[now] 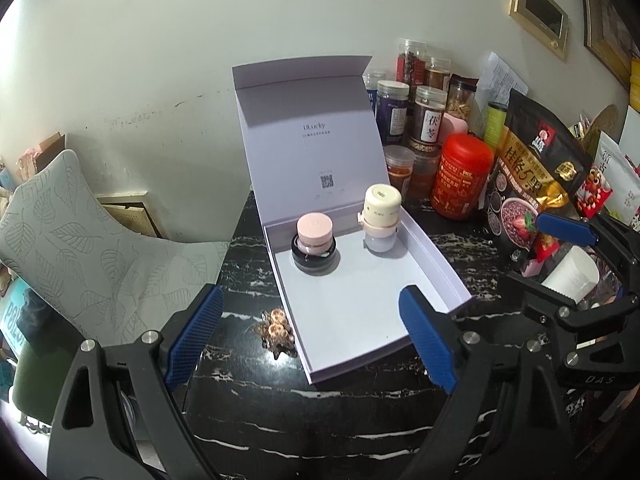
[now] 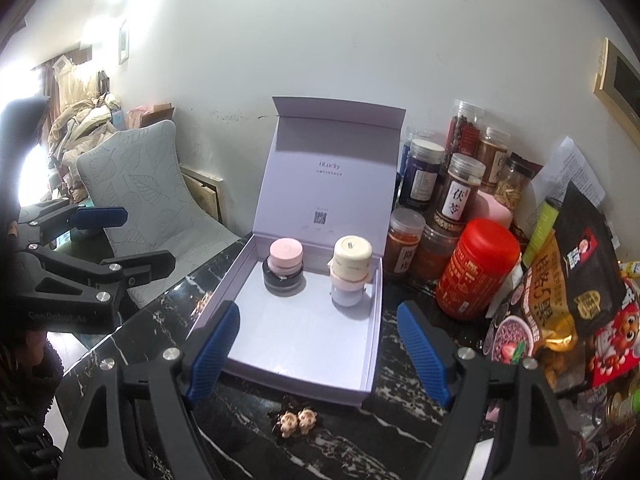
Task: Organize objects
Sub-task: 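Withdraw both tools from the box toward the bear hair clips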
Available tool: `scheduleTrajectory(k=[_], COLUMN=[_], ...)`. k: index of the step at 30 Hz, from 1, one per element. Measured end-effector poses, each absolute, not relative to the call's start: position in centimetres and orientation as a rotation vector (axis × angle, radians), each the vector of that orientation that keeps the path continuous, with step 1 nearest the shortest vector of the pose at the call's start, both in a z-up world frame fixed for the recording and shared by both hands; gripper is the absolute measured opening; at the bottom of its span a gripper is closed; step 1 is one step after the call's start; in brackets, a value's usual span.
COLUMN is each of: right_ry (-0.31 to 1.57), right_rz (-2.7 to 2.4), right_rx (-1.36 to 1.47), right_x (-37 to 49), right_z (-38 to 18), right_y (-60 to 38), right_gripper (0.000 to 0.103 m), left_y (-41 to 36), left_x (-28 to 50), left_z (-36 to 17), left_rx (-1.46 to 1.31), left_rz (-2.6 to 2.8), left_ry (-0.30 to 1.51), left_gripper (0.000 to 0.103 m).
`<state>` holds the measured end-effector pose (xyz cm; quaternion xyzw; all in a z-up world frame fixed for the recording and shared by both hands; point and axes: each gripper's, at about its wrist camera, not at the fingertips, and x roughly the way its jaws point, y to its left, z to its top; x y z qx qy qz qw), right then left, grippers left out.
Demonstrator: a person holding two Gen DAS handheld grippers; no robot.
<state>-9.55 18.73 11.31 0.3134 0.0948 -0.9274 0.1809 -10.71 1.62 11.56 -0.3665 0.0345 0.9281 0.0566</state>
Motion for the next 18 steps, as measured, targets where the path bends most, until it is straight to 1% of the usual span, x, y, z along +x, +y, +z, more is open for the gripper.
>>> scheduleTrajectory(k=[18], right_ry=[0.236], right_rz=[-2.586], right_rx=[1.015], right_x=[-7.8], right_z=[5.7], right_y=[17.2], right_gripper=[0.082], left_y=[-0.7], left_x=[-9.6], left_z=[6.5], left_rx=[-1.201], left_rz=[2.799], left_ry=[0.037], left_gripper=[0.089])
